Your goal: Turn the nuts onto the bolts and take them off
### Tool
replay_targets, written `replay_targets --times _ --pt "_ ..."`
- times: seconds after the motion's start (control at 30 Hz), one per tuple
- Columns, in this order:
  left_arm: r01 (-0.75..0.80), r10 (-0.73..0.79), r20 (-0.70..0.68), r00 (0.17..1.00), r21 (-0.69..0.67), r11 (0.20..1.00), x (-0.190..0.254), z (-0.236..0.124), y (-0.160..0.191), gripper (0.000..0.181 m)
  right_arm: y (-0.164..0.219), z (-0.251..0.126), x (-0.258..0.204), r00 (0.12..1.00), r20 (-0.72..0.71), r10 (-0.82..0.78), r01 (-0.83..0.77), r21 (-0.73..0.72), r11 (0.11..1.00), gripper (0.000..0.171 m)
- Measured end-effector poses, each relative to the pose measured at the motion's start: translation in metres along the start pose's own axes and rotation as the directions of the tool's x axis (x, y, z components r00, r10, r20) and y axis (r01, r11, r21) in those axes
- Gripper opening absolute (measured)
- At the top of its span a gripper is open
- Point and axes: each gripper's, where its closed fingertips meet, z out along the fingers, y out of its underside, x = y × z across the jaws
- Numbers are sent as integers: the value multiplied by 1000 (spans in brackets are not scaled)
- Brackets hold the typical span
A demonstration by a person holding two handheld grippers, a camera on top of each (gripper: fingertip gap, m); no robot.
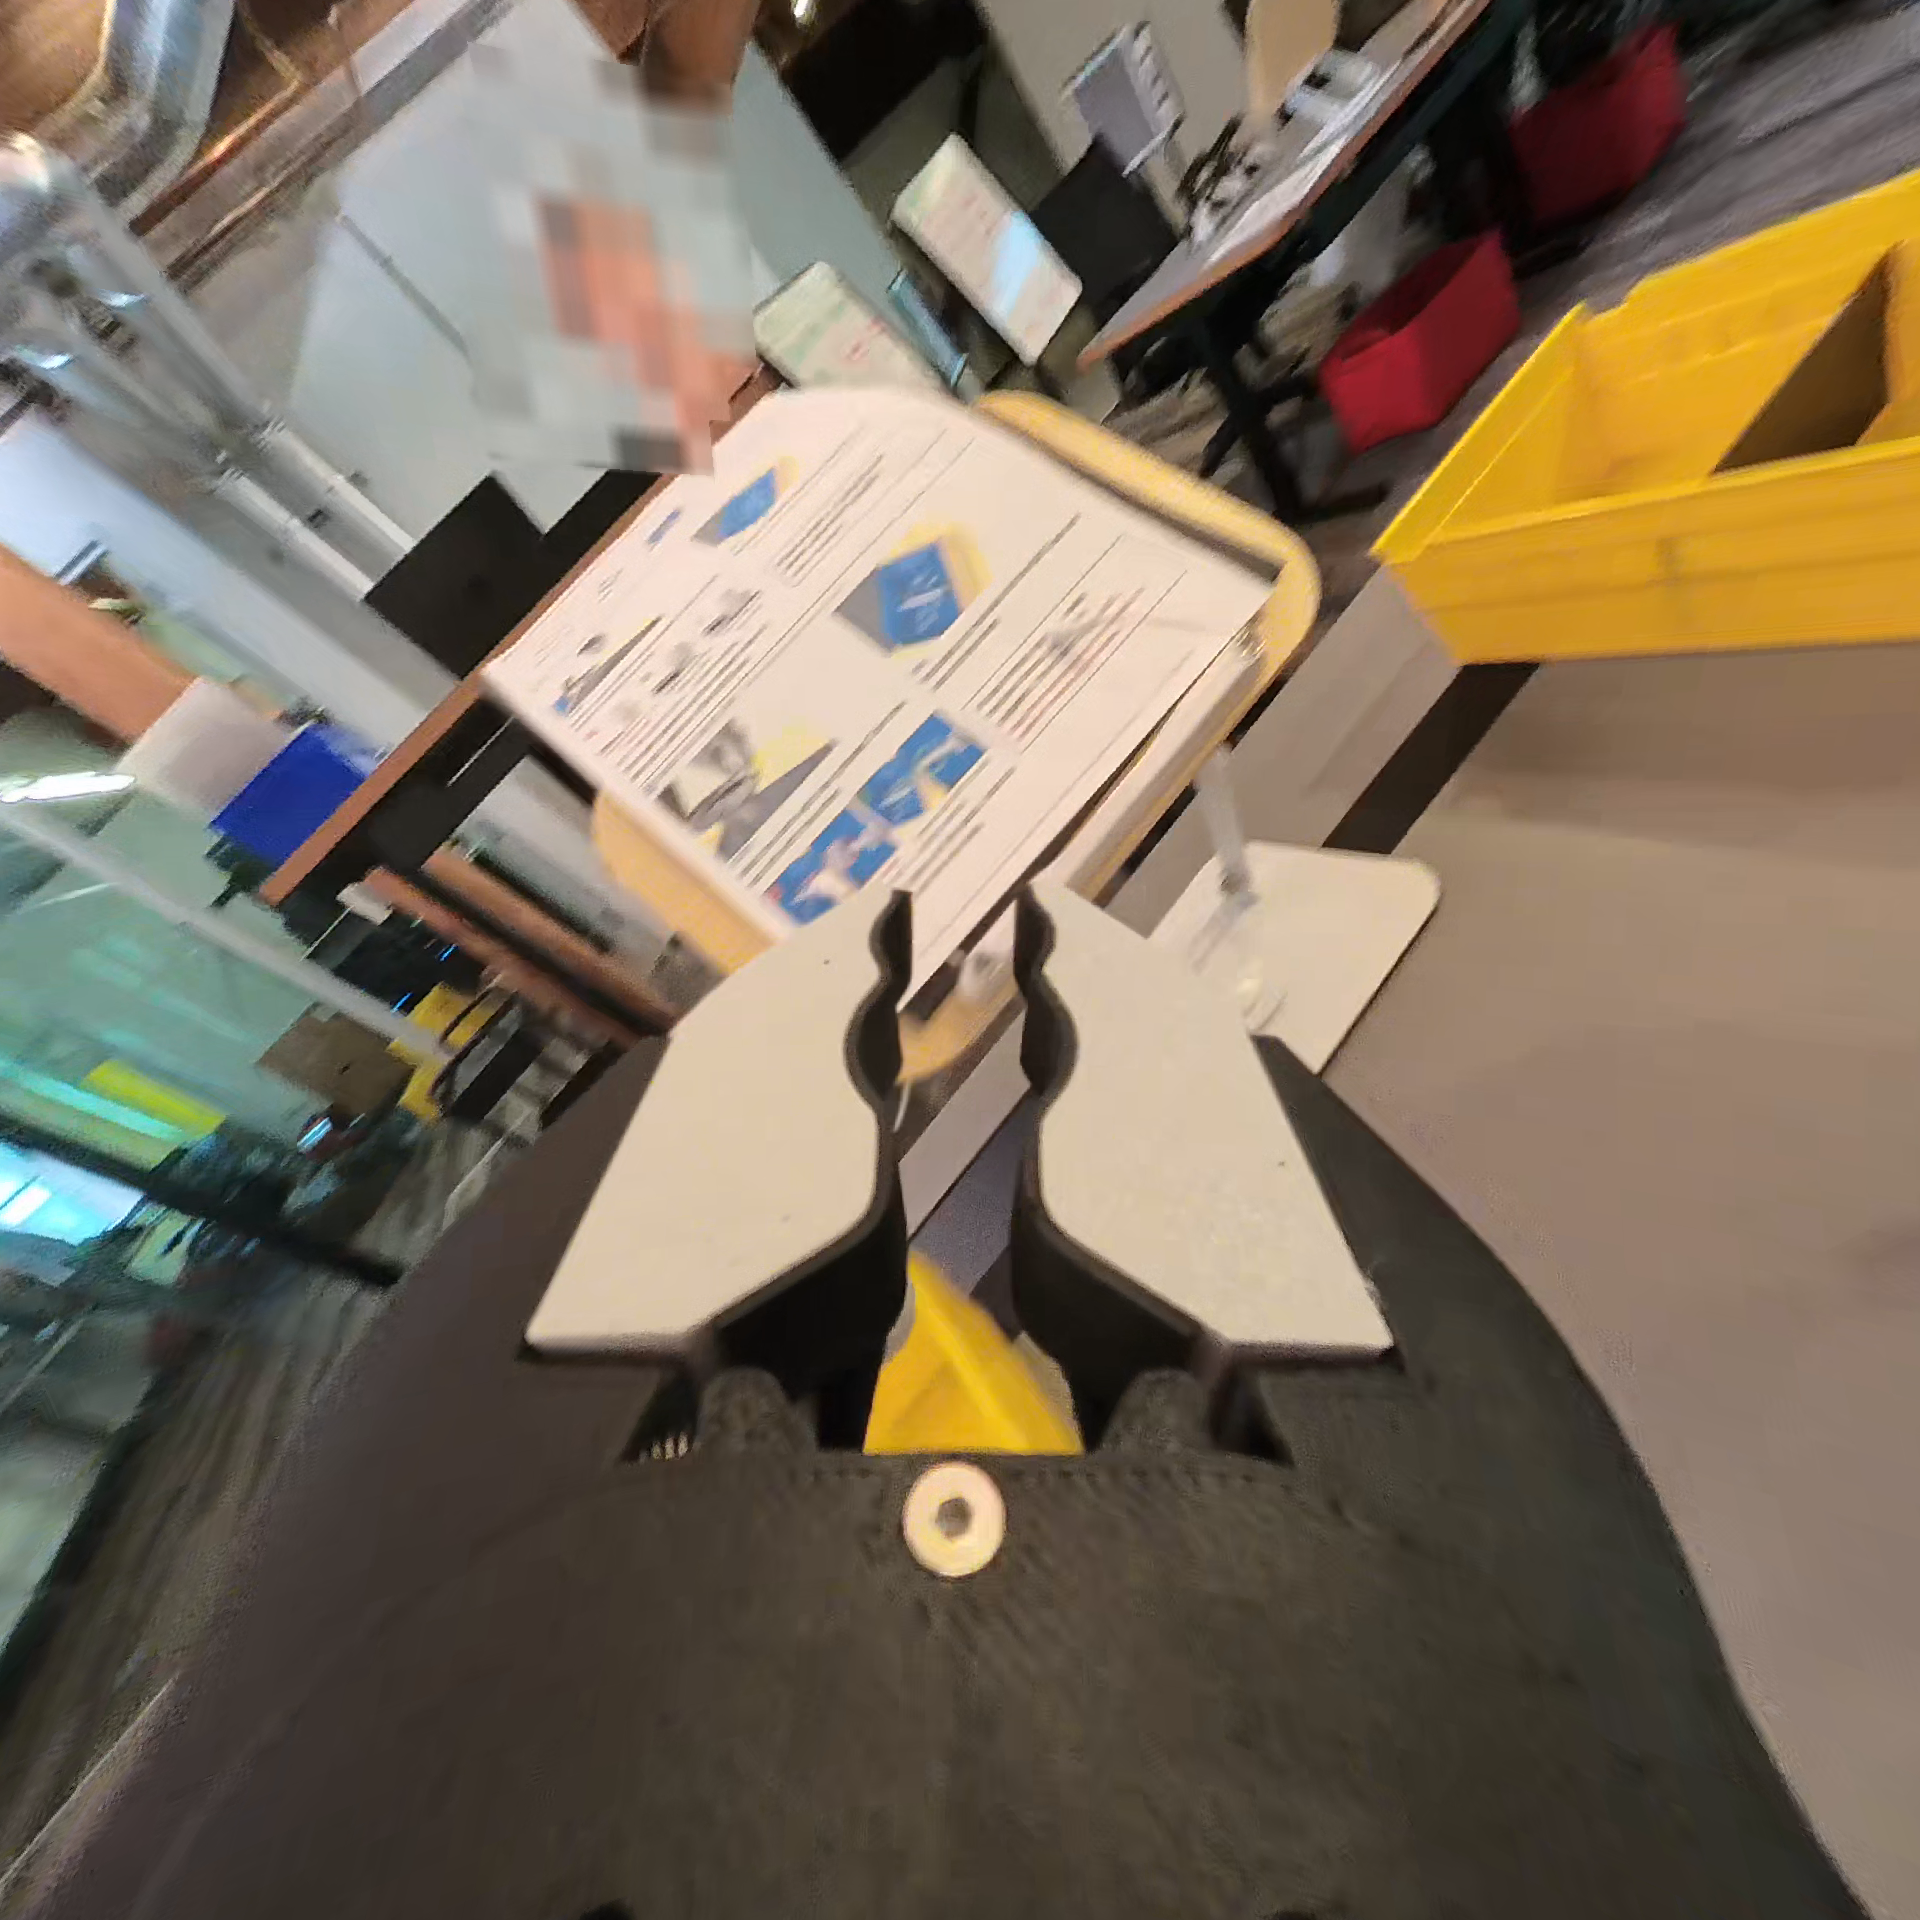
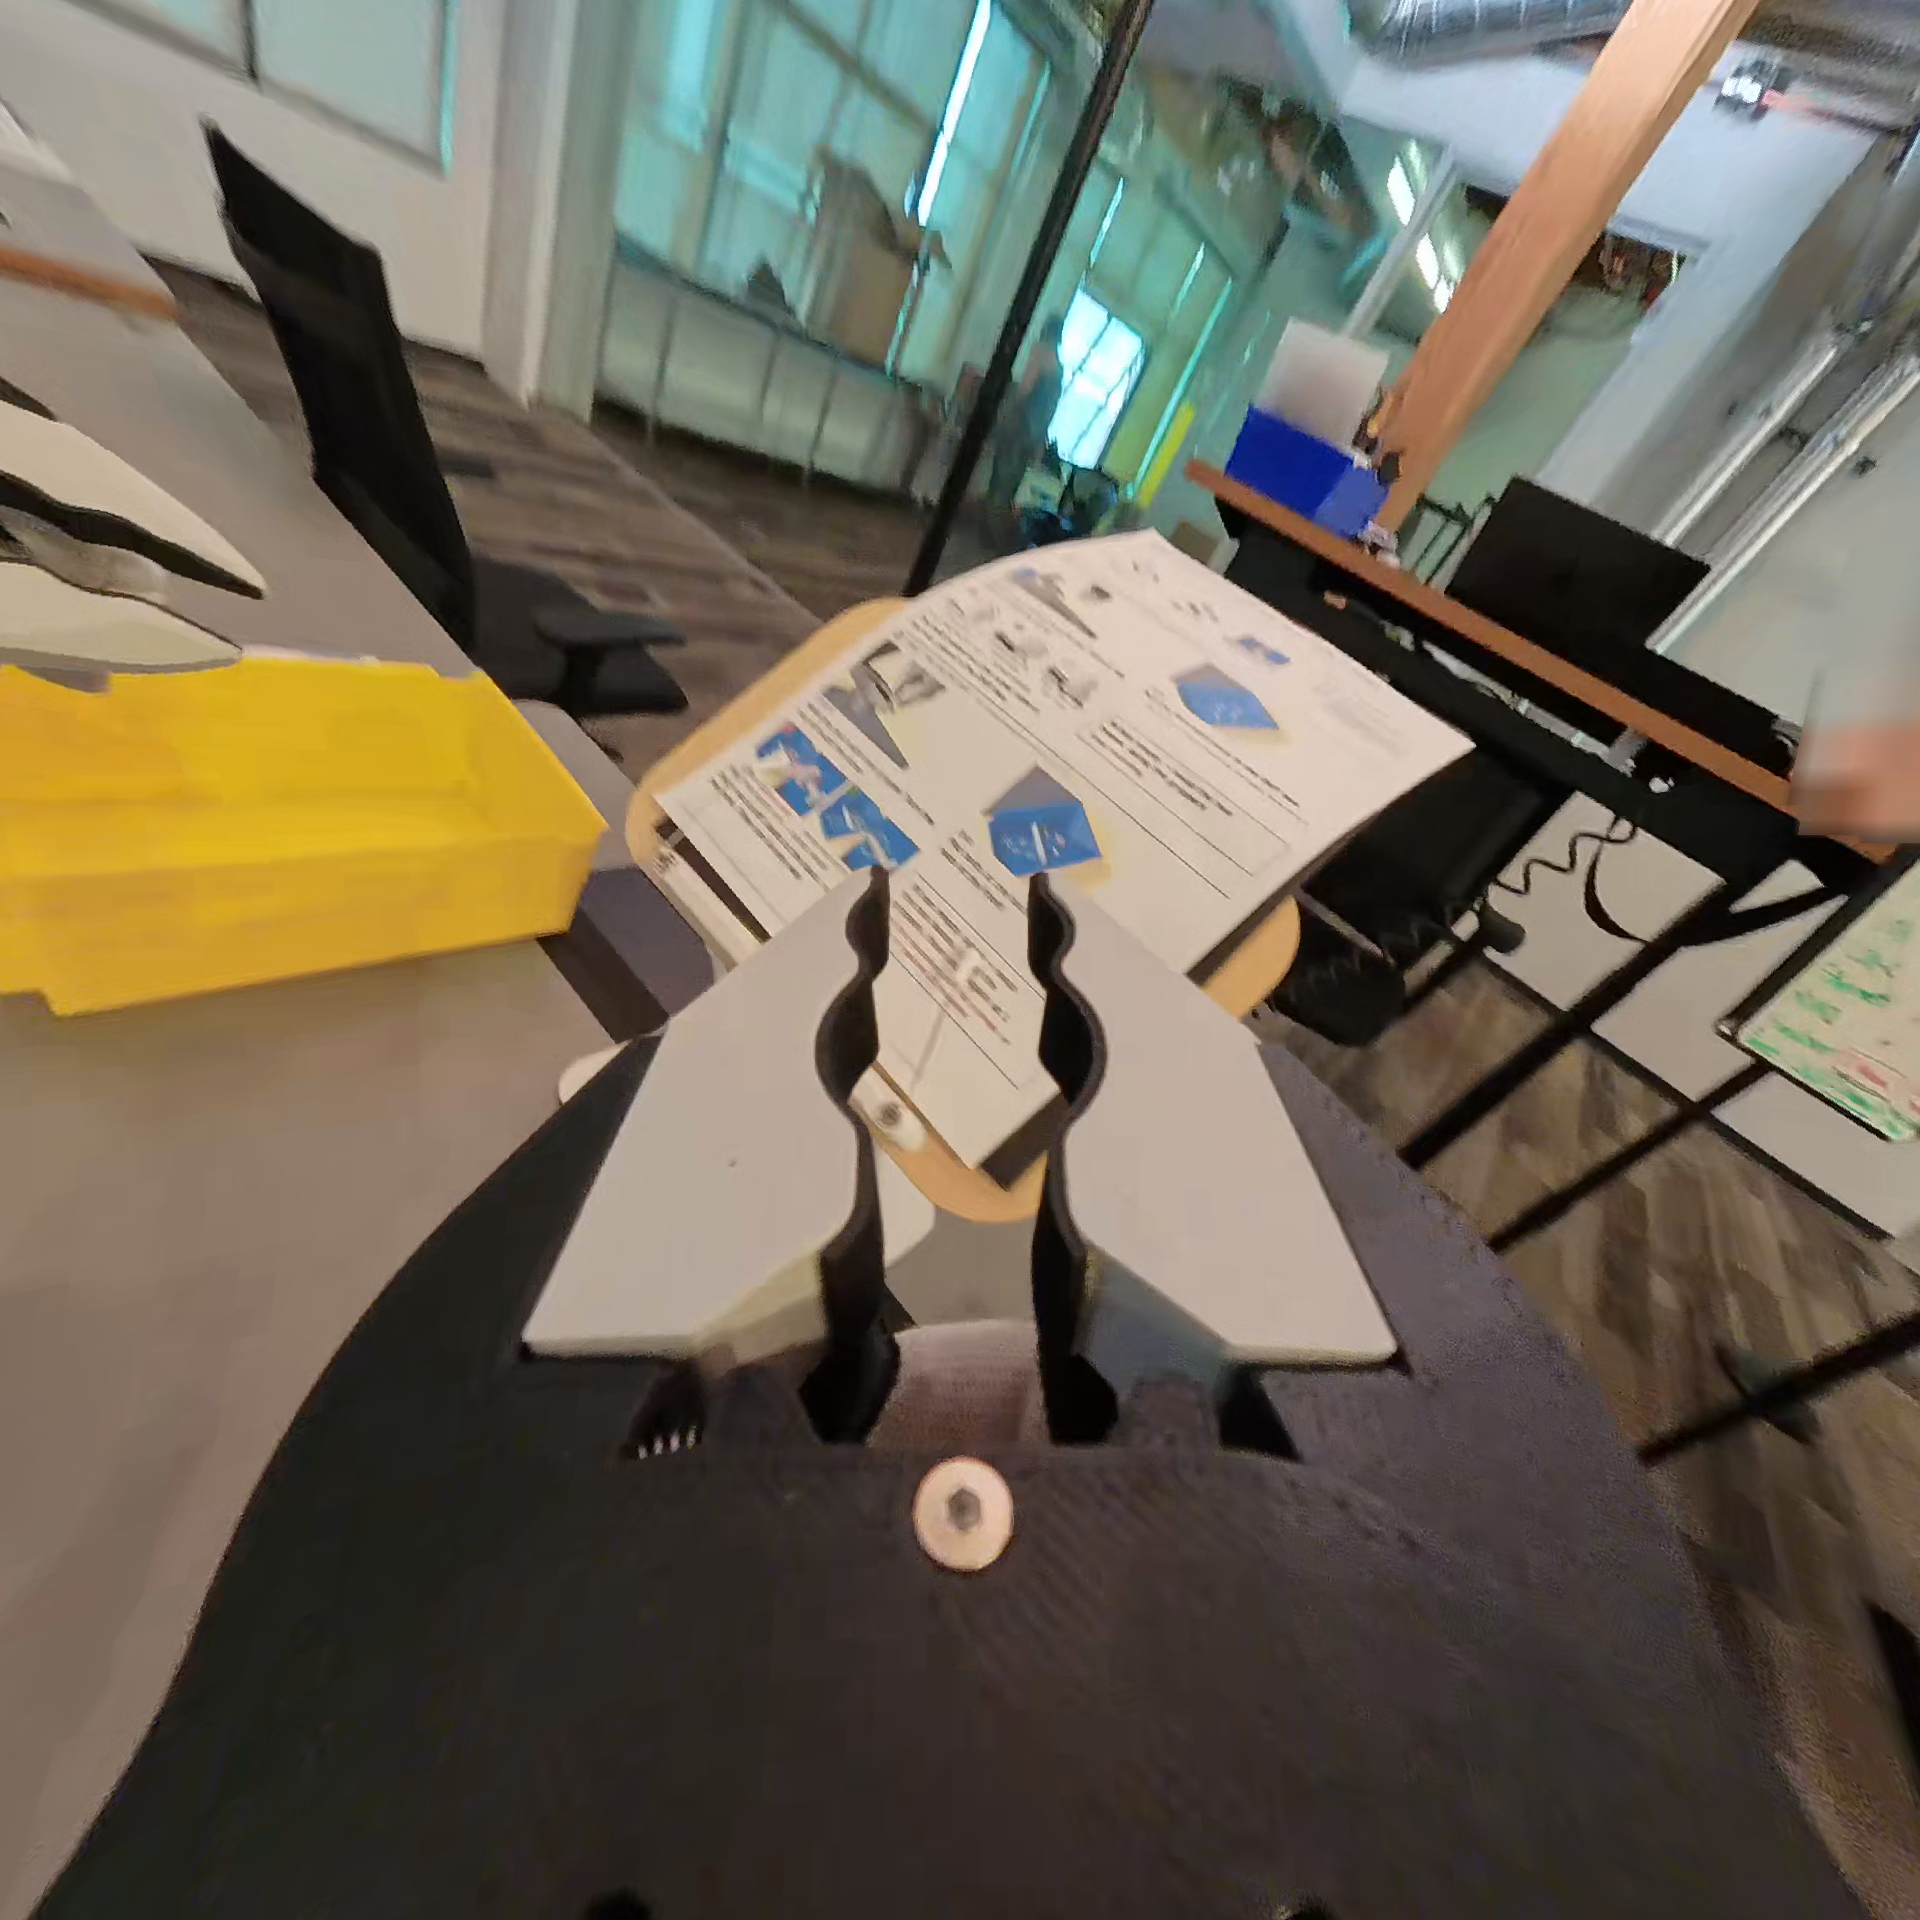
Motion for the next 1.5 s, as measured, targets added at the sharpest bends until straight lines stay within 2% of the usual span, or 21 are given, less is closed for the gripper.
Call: replay_targets --times 0.13,0.2,0.33,0.47,0.6,0.77,0.97,1.0,1.03,1.17,1.3,1.4,1.47,1.5 --pt "-46 61 69 996 -195 980 -38 -36 47 18 8 -7 -16 993 61 105 -113 139 984 24" --pt "-61 82 51 995 -324 944 -48 -50 77 19 15 -3 -14 992 68 110 -118 137 983 23" --pt "-66 56 -36 998 -569 820 -49 -69 144 20 22 -4 -9 995 47 85 -90 119 989 23" --pt "-42 -122 -163 979 -748 663 -20 -77 220 18 26 -4 -8 995 40 90 -94 105 990 23" --pt "-139 -189 -290 938 -815 562 10 -85 271 18 31 -3 -8 996 31 79 -82 83 993 23" --pt "-208 -274 -405 872 -815 540 38 -78 293 23 33 -2 -10 996 37 77 -80 74 994 23" --pt "-360 -320 -498 806 -842 402 54 -79 330 25 39 3 -14 998 36 50 -51 39 998 23" --pt "-392 -320 -510 798 -843 367 55 -82 337 24 38 4 -15 998 39 46 -48 37 998 23" --pt "-419 -328 -526 785 -840 345 57 -85 341 15 38 4 -16 998 43 45 -46 38 998 23" --pt "-404 -323 -530 784 -831 383 56 -79 339 11 36 6 -22 998 60 35 -38 41 998 23" --pt "-276 -306 -444 842 -842 464 42 -72 329 10 28 11 -40 991 129 23 -33 71 997 23" --pt "-59 -315 -302 900 -800 597 15 -61 297 10 19 18 -68 975 219 -26 1 111 994 25" --pt "164 -377 -188 907 -667 727 -7 -49 254 10 13 27 -93 956 290 -44 5 134 991 27" --pt "287 -430 -146 891 -552 783 -17 -43 225 10 11 35 -106 945 323 -41 -6 144 990 30"
